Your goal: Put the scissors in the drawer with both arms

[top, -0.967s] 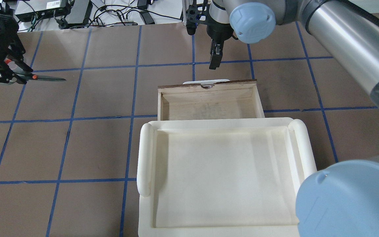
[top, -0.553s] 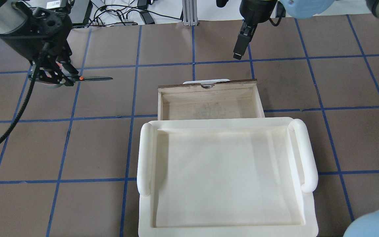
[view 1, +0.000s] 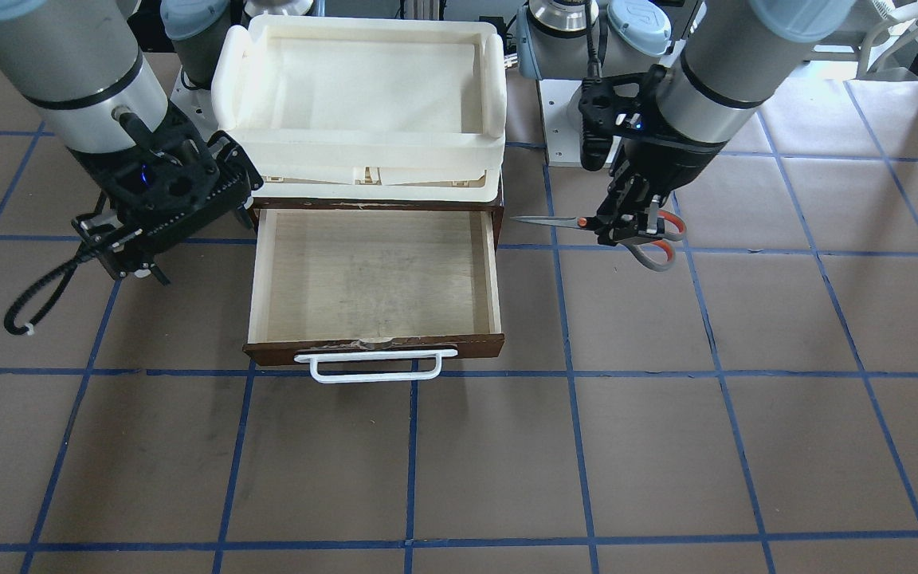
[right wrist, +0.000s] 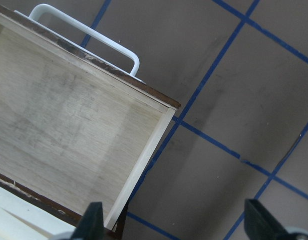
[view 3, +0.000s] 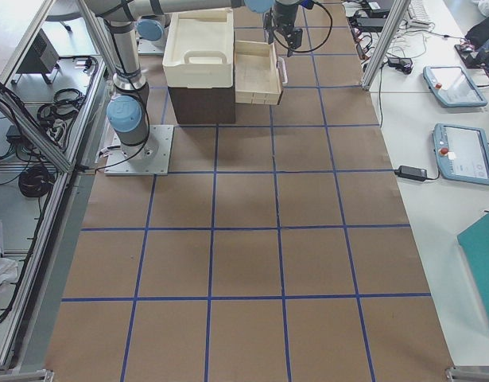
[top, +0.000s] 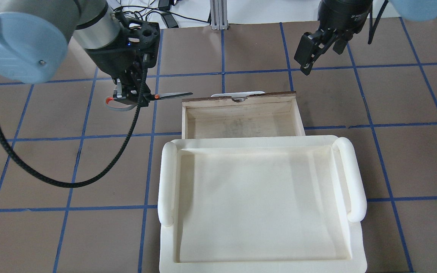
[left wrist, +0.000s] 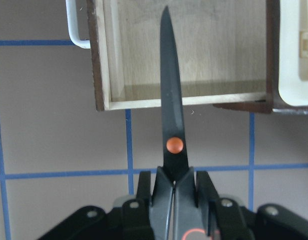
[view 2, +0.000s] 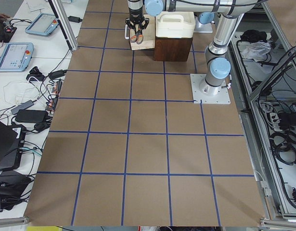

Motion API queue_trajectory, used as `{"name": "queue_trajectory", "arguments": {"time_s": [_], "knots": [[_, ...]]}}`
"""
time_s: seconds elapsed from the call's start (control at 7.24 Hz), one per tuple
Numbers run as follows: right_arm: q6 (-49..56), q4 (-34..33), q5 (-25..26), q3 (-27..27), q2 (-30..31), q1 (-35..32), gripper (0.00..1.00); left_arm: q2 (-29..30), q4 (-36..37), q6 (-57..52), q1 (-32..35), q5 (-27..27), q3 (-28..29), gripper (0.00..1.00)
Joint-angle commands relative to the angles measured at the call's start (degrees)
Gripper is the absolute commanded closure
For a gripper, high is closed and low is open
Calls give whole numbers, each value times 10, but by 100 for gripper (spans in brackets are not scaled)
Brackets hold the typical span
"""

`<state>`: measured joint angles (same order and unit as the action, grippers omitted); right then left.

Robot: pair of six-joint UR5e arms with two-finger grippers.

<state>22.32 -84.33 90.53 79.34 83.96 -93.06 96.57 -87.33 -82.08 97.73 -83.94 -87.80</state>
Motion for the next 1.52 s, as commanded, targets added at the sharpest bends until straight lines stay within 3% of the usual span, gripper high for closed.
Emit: {"name": "queue_trajectory", "arguments": {"time_s": [0.0,0.28,0.41,0.97,1.38], "knots": [[-196,28,-4,10,19,-6,0,45,71,105,73,-2,1,100],[-381,30,-5,9,22,-30,0,67,97,151,106,-6,0,100],[-413,25,0,10,22,-48,0,84,119,160,119,-7,-2,100],[-374,-33,-7,8,22,-48,0,115,119,170,141,-7,-11,100],[-375,-32,-7,9,23,-48,0,141,145,184,163,-9,-11,100]]}}
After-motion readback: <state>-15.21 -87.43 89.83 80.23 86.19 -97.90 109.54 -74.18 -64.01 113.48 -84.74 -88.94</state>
